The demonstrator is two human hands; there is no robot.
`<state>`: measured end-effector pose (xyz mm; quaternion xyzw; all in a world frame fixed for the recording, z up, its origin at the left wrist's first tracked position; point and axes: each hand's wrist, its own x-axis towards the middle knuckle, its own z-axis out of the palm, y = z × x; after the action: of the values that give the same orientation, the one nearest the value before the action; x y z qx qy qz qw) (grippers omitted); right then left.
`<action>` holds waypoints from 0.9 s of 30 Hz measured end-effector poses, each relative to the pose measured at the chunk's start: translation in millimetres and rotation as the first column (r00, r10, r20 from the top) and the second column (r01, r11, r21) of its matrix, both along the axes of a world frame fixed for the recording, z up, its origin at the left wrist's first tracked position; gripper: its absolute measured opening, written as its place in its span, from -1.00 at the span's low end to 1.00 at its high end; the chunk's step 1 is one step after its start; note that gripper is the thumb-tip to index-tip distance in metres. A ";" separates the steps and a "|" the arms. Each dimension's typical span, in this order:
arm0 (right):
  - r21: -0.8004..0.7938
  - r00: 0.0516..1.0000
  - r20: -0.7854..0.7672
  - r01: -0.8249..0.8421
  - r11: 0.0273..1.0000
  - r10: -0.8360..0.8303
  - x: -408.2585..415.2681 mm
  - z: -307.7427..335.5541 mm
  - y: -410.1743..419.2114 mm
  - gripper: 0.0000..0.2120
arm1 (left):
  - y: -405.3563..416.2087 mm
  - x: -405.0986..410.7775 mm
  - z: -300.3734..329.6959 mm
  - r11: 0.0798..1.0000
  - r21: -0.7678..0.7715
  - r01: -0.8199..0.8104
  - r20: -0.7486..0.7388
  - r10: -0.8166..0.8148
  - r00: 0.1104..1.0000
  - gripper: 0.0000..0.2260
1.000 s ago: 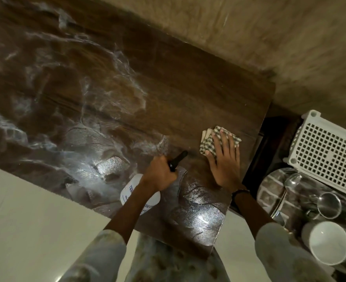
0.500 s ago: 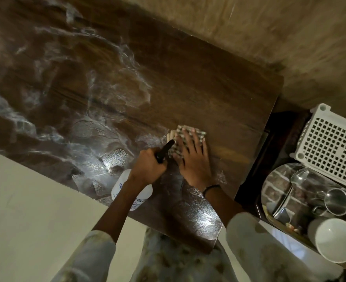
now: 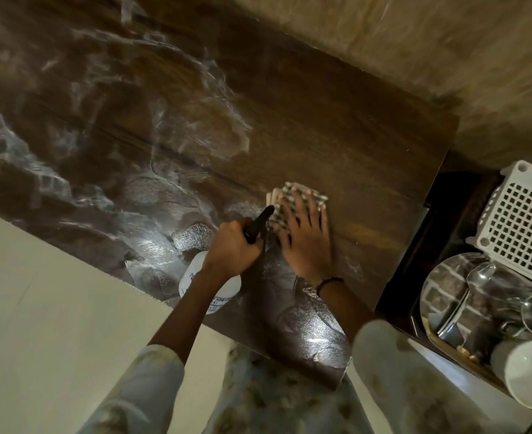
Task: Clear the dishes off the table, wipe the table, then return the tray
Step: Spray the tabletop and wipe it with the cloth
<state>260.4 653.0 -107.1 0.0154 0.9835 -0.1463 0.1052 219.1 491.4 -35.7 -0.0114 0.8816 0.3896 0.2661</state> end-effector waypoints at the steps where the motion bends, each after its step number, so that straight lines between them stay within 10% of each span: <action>1: -0.004 0.998 0.007 -0.064 0.998 0.064 13.8 2.2 5.1 -0.48 | -0.8 -0.1 1.2 1.000 0.003 0.002 0.008 -0.002 1.000 -0.86; 12: 0.031 0.984 -0.028 0.177 0.984 -0.176 -25.5 0.8 21.7 -0.48 | -23.4 -3.9 -5.2 0.995 -0.038 -0.097 0.085 0.100 0.991 -0.87; 27: -0.043 1.000 0.015 0.000 0.999 0.000 -85.1 6.9 -36.4 -0.45 | -48.8 -6.7 2.5 0.993 -0.023 -0.119 0.057 0.120 0.991 -0.97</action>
<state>175.4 616.7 -100.1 0.0143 0.9793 -0.1675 0.1131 212.5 442.6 -33.2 -0.0782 0.8750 0.3956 0.2679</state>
